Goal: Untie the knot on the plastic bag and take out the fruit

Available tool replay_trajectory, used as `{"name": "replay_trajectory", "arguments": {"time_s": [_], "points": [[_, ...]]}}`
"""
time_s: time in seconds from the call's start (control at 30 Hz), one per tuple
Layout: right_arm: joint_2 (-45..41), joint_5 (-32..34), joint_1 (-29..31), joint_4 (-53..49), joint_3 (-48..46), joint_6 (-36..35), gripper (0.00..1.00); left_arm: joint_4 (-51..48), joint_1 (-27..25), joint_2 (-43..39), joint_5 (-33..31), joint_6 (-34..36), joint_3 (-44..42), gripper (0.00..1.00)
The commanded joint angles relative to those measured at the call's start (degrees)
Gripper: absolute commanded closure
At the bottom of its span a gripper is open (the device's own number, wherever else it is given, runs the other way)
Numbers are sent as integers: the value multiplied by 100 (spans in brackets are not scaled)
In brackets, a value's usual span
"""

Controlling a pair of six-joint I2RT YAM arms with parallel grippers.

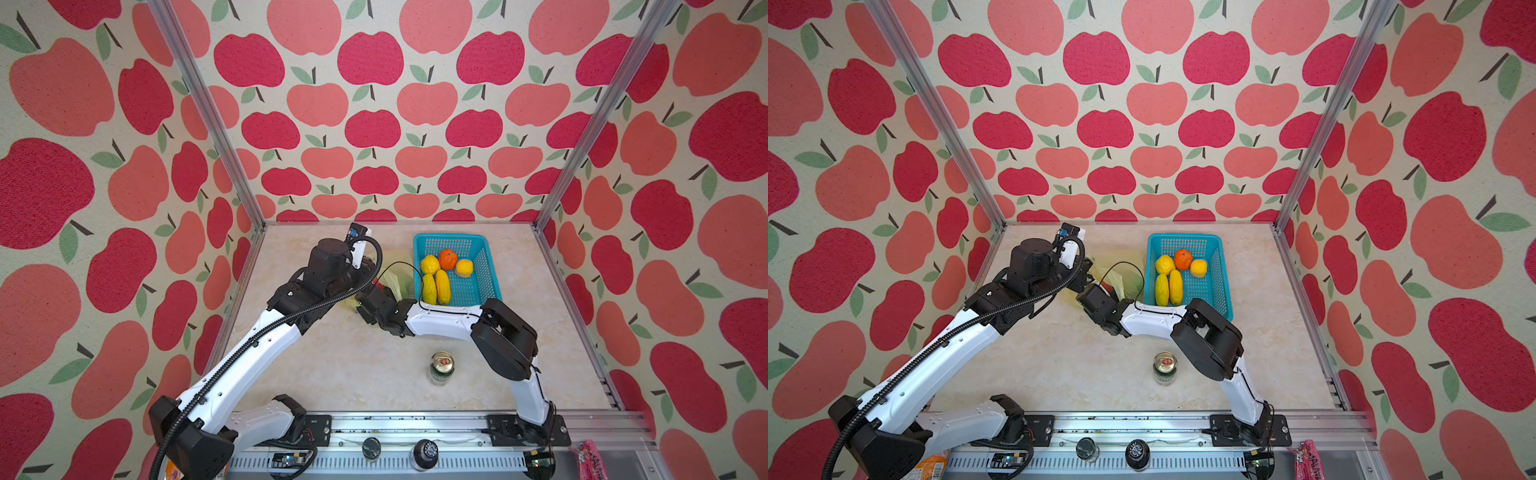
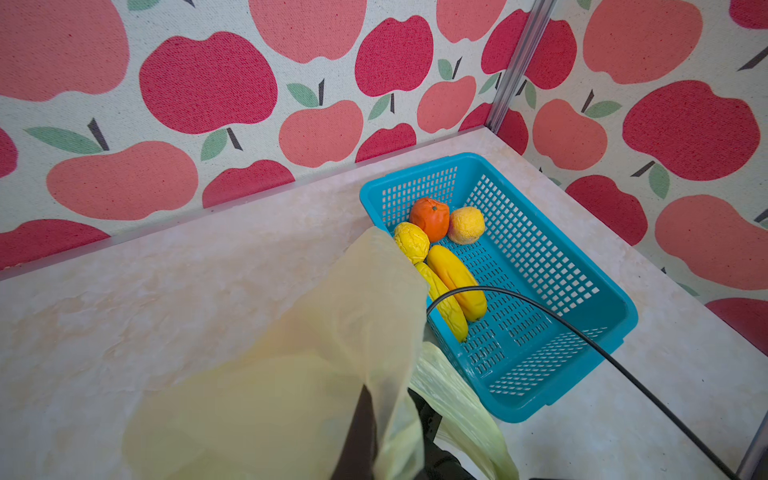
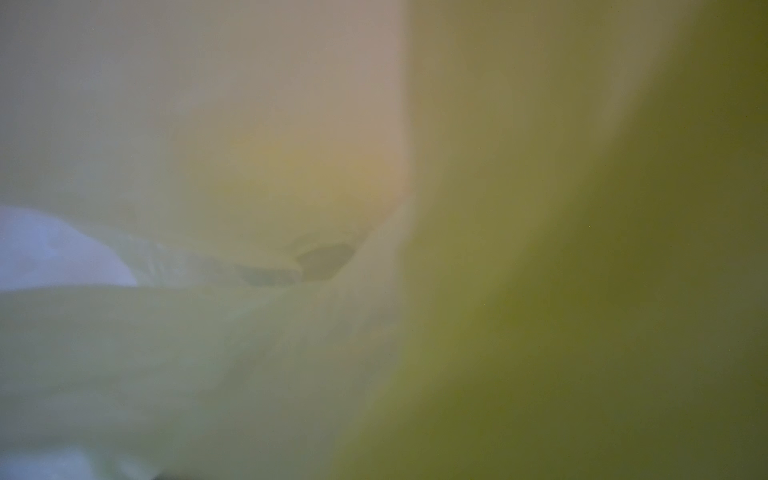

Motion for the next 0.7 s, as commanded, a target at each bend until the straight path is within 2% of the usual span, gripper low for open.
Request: {"name": "replay_trajectory", "arguments": {"time_s": [0.0, 0.13, 0.23, 0.3, 0.43, 0.67], "points": [[-127, 23, -46, 89, -82, -157, 29, 97, -64, -122, -94, 91, 9, 100], [-687, -387, -53, 786, -706, -279, 31, 95, -71, -119, -131, 100, 9, 100], [-1156, -396, -120, 1188, -1163, -174, 30, 93, -80, -107, -132, 100, 18, 100], [-1465, -676, -236, 1396, -1432, -1, 29, 92, -78, -108, -140, 100, 18, 100], [-1939, -1298, -394, 2066, -1911, 57, 20, 94, -100, -108, -140, 100, 18, 100], [-2030, -2636, -411, 3008, -2035, -49, 12, 93, -114, -99, -163, 108, 18, 100]]}}
